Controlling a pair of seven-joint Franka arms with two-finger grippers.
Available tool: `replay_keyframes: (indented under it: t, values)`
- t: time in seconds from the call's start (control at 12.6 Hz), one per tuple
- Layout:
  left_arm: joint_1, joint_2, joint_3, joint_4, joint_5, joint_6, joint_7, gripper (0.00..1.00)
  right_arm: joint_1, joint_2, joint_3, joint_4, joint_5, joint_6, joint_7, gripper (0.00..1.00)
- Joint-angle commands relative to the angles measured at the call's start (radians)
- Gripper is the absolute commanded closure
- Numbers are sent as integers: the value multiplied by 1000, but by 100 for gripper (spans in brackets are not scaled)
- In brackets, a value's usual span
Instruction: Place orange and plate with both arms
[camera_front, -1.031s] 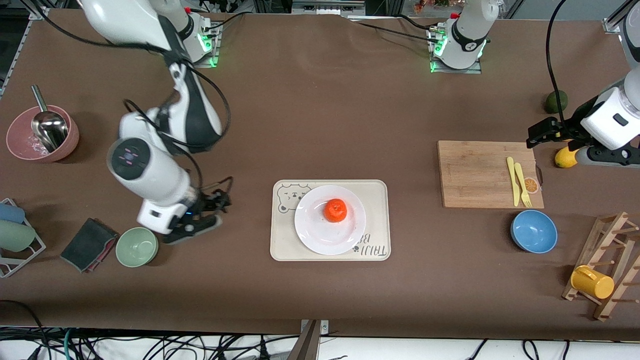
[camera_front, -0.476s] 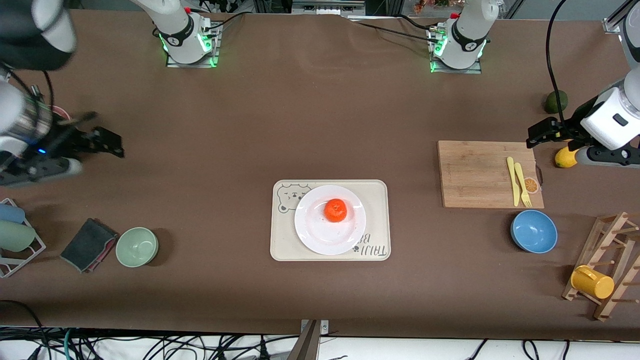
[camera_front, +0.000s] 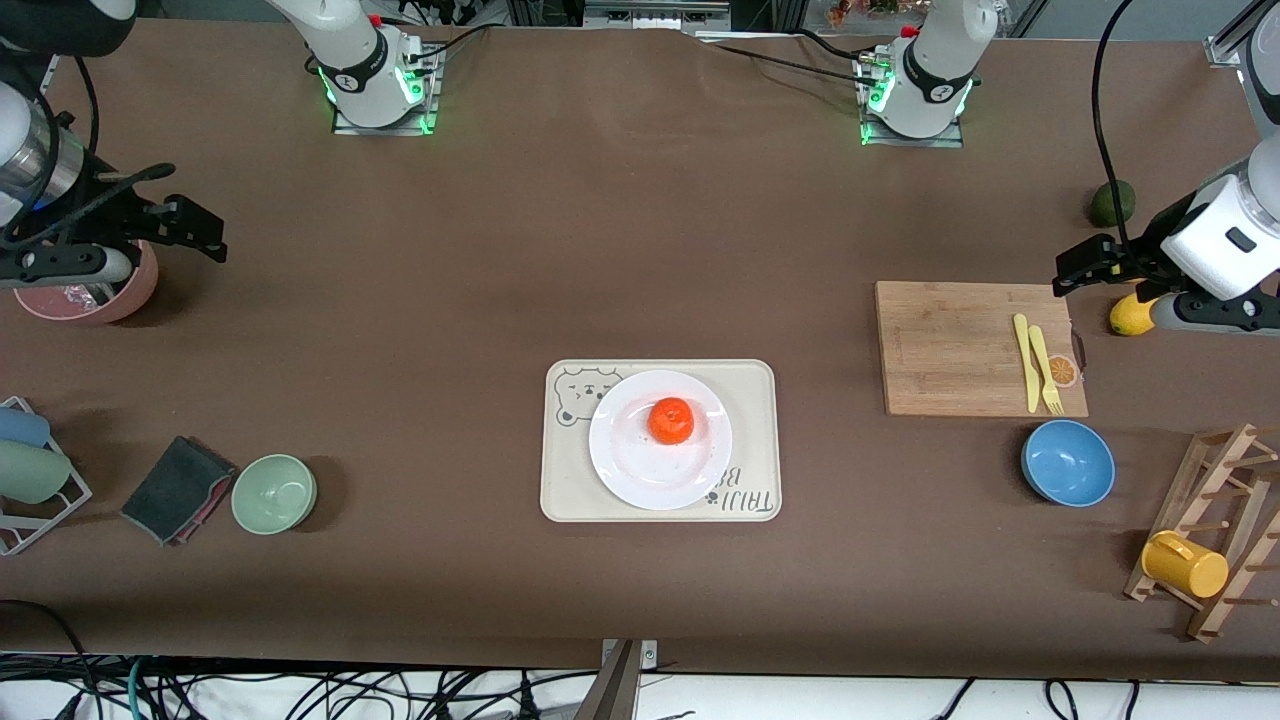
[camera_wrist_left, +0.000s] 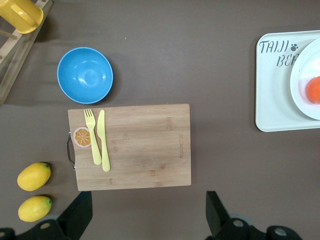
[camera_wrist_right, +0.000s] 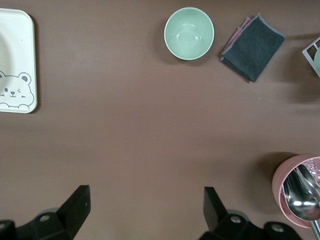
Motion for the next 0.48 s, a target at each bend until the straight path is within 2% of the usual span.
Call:
replay_keyframes:
  t: [0.0,0.4]
  values:
    - [-1,-11,5,-10,-15,8,16,0,-26,-39,20,-14,-6,7,7,0]
    - [-1,-11,5,-10,-15,8,16,0,-29,-6,-49,17,17,-73,-8,0]
